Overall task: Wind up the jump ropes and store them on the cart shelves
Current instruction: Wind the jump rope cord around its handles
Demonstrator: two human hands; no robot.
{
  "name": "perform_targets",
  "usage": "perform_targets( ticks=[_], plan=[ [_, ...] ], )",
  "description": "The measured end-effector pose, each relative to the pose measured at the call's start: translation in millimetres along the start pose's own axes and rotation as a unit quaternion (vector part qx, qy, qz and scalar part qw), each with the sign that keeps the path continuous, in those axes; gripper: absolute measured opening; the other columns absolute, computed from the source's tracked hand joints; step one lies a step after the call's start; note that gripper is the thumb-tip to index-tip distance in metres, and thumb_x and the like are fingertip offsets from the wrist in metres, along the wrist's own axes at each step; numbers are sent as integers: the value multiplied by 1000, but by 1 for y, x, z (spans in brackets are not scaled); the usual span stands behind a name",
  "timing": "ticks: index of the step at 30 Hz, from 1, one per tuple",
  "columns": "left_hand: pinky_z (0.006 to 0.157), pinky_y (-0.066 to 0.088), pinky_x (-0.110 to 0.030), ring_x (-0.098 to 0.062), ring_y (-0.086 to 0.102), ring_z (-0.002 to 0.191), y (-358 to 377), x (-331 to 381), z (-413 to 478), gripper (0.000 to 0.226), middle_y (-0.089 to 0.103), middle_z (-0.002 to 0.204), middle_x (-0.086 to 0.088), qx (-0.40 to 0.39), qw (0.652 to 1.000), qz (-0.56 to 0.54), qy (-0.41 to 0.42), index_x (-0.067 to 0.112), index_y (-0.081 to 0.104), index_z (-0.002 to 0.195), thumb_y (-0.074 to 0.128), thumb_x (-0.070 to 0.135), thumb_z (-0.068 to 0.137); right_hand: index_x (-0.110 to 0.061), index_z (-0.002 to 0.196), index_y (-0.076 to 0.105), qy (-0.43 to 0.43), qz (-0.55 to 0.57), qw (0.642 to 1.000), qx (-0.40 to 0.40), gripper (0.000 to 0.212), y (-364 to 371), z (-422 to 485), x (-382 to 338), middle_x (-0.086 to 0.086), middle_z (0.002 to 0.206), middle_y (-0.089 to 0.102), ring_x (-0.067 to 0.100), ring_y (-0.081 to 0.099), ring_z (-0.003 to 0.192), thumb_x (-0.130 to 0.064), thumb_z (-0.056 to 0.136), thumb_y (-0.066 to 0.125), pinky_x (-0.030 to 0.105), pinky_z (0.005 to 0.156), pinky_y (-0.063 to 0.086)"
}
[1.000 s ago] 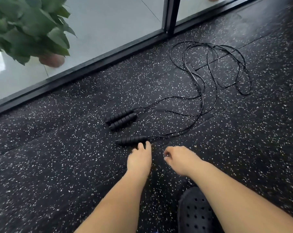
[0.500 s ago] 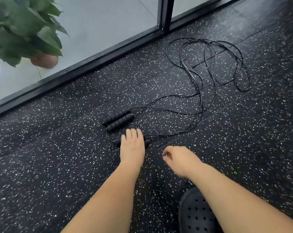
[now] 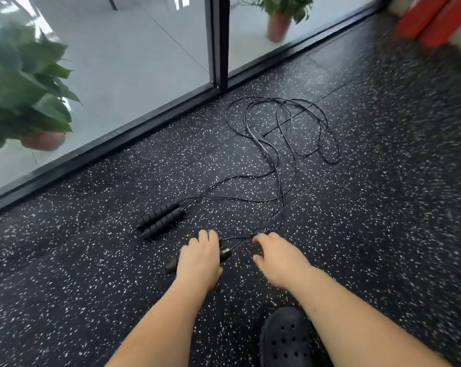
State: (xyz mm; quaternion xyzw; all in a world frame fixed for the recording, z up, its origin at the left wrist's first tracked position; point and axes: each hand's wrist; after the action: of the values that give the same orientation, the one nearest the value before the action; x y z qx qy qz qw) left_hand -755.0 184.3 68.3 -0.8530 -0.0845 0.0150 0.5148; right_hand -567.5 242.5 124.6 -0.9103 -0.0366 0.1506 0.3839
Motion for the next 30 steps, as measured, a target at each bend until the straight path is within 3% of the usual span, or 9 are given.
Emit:
perform_targets(
  ticks=[5, 7, 9, 11, 14, 18, 22, 25, 30],
  plan=[
    [88, 56, -44, -28, 63, 111, -79, 49, -17, 69, 48, 125, -3, 41, 993, -47, 99, 17, 38, 130, 85, 45, 87, -29, 168, 13, -6, -5, 996, 88, 74, -48, -31, 9, -8, 174, 9, 33, 55, 137, -23, 107, 56, 47, 109, 50],
    [84, 56, -44, -28, 64, 107, -110, 69, -26, 68, 47, 120, -3, 72, 987, -44, 139, 17, 39, 126, 86, 45, 85, -32, 163, 28, -4, -13, 994, 112, 68, -72, -50, 13, -8, 167, 28, 30, 59, 132, -13, 104, 56, 47, 106, 51],
    [83, 55, -45, -28, 62, 107, -140, 87, -38, 65, 45, 119, -3, 98, 979, -43, 173, 17, 41, 125, 85, 43, 85, -33, 138, 53, 9, -15, 990, 142, 45, -96, -73, 19, -3, 138, 55, 29, 65, 114, -9, 100, 54, 45, 95, 55],
    [85, 57, -46, -28, 60, 107, -168, 100, -51, 63, 43, 120, -2, 127, 971, -52, 196, 18, 43, 126, 84, 41, 85, -27, 122, 58, 16, -15, 984, 179, 26, -119, -98, 27, 0, 118, 60, 29, 63, 104, -11, 103, 51, 42, 86, 53],
    [90, 56, -46, -28, 59, 109, -210, 120, -70, 68, 43, 122, -1, 182, 953, -72, 229, 20, 43, 135, 82, 43, 84, -21, 117, 56, 8, -6, 966, 259, 12, -151, -140, 42, -2, 108, 51, 29, 60, 102, -18, 107, 50, 38, 78, 41],
    [97, 51, -46, -31, 56, 117, -271, 161, -99, 88, 50, 131, -5, 286, 920, -22, 266, 31, 30, 156, 70, 61, 85, -20, 121, 58, 13, 2, 932, 363, 15, -198, -205, 65, 2, 110, 54, 30, 59, 105, -24, 107, 53, 36, 76, 34],
    [91, 51, -48, -32, 58, 115, -328, 216, -142, 99, 55, 129, -6, 363, 880, 5, 308, 33, 13, 166, 62, 65, 87, -21, 114, 60, 38, 11, 880, 474, 10, -235, -287, 96, 0, 105, 54, 30, 60, 100, -23, 104, 58, 39, 74, 42],
    [90, 56, -48, -30, 62, 116, -359, 266, -184, 93, 59, 129, -5, 386, 853, -21, 351, 14, 31, 156, 70, 60, 86, -25, 112, 62, 61, 16, 831, 553, 11, -249, -360, 120, -4, 104, 51, 25, 55, 99, -21, 102, 59, 39, 74, 45],
    [91, 55, -46, -31, 60, 118, -382, 346, -276, 79, 57, 128, -5, 400, 807, -66, 429, 13, 45, 144, 72, 56, 83, -18, 130, 53, 158, -28, 778, 608, 28, -243, -481, 152, 7, 128, 44, 30, 42, 117, -11, 103, 50, 40, 79, 45]
  ],
)
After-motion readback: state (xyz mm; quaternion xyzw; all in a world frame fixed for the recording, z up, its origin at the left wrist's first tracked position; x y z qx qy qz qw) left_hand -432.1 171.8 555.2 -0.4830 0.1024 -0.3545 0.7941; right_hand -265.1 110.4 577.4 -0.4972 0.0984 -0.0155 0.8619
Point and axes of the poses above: each hand's wrist, its own z-axis towards the middle knuckle, its own y-axis out of the palm, x = y × z
